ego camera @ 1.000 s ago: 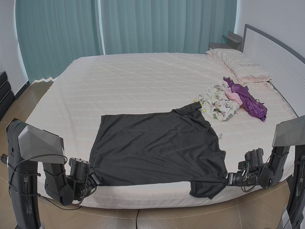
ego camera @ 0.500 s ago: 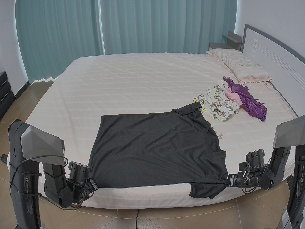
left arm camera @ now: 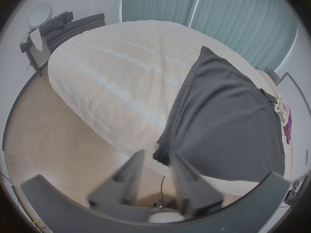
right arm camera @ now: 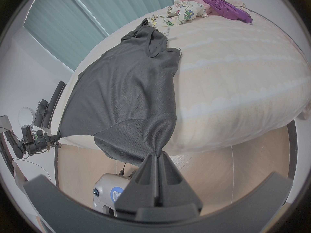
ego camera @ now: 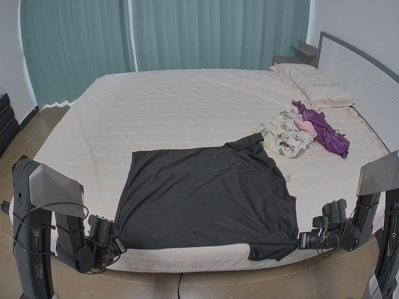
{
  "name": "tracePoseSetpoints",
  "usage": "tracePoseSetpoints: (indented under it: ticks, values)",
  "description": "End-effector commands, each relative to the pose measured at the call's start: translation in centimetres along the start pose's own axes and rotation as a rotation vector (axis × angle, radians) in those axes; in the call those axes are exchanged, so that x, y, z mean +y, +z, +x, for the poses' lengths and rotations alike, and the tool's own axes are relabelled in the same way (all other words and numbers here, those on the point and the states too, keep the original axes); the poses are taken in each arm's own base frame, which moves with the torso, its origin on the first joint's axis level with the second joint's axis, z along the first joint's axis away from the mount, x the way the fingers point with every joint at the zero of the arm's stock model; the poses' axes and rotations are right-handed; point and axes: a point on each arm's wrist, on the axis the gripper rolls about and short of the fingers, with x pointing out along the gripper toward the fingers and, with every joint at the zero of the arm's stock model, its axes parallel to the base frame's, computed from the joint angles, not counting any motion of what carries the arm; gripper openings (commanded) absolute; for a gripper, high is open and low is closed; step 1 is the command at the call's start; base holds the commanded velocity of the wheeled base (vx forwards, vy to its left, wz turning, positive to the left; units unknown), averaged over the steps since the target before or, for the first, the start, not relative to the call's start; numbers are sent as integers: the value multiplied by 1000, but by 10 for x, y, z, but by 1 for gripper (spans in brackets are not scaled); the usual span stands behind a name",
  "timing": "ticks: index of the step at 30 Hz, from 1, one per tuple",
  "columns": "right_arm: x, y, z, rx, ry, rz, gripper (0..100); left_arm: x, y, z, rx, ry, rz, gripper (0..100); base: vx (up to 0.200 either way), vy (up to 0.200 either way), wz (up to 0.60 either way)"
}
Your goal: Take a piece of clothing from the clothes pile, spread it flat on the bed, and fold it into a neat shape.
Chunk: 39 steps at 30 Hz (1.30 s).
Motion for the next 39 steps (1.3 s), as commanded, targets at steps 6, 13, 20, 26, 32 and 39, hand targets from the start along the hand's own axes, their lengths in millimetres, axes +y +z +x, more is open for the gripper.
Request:
tracePoseSetpoints:
  ticks: [6, 13, 20, 26, 32, 39]
  values:
    - [-1, 0, 2, 4, -1, 2, 100, 1, -1, 1, 5, 3, 0, 100, 0, 0, 0]
    - [3, 12, -17, -76, 4, -5, 100, -3, 7, -4, -32, -41, -49, 100, 0, 0, 0]
    - [8, 32, -29, -173, 27, 36, 100, -12, 32, -24, -115, -153, -141, 100, 0, 0, 0]
    - [11, 39, -30, -201, 40, 77, 100, -12, 43, -31, -132, -198, -197, 100, 0, 0, 0]
    - [15, 39, -28, -198, 48, 68, 100, -11, 47, -29, -126, -211, -217, 100, 100, 0, 0]
    - [15, 38, -28, -198, 49, 68, 100, -10, 47, -29, -118, -217, -219, 100, 200, 0, 0]
